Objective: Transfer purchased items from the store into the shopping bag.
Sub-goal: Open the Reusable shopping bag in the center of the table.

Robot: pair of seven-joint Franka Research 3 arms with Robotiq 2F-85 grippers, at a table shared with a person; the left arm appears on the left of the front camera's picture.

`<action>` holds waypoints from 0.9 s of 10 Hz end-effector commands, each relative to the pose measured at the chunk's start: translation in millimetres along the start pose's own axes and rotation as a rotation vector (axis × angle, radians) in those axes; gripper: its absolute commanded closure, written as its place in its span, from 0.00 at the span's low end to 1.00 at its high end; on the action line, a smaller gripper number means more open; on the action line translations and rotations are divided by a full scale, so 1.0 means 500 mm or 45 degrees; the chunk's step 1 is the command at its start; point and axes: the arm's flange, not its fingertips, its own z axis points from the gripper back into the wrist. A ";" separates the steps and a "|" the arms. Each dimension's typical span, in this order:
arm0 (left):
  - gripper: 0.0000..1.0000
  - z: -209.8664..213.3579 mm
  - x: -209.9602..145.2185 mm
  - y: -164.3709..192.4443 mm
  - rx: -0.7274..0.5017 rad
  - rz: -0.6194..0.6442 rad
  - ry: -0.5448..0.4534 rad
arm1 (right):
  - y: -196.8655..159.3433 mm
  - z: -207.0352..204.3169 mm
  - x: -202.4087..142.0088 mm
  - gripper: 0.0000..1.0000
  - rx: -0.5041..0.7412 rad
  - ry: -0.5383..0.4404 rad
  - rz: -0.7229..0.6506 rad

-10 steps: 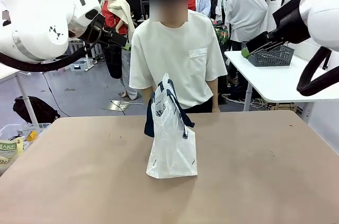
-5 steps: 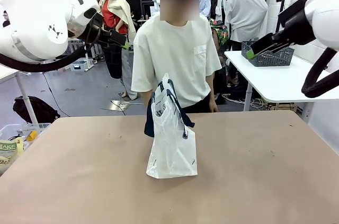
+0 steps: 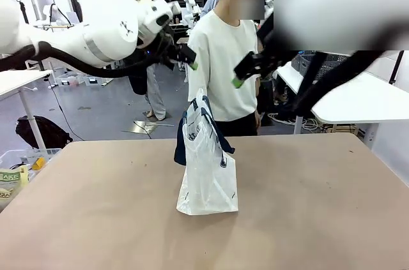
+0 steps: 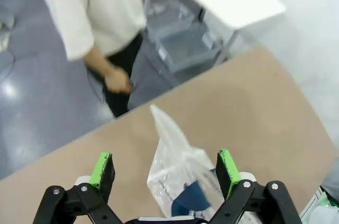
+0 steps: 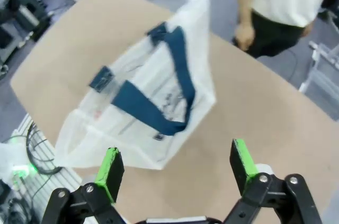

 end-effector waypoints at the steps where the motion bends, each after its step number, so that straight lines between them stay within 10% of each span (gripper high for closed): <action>1: 0.00 -0.005 0.019 0.004 0.058 0.053 0.108 | 0.016 -0.022 0.006 0.00 0.062 0.054 0.020; 9: 0.00 -0.046 -0.080 -0.024 -0.069 0.110 0.319 | 0.079 -0.134 0.016 0.00 0.205 0.182 0.061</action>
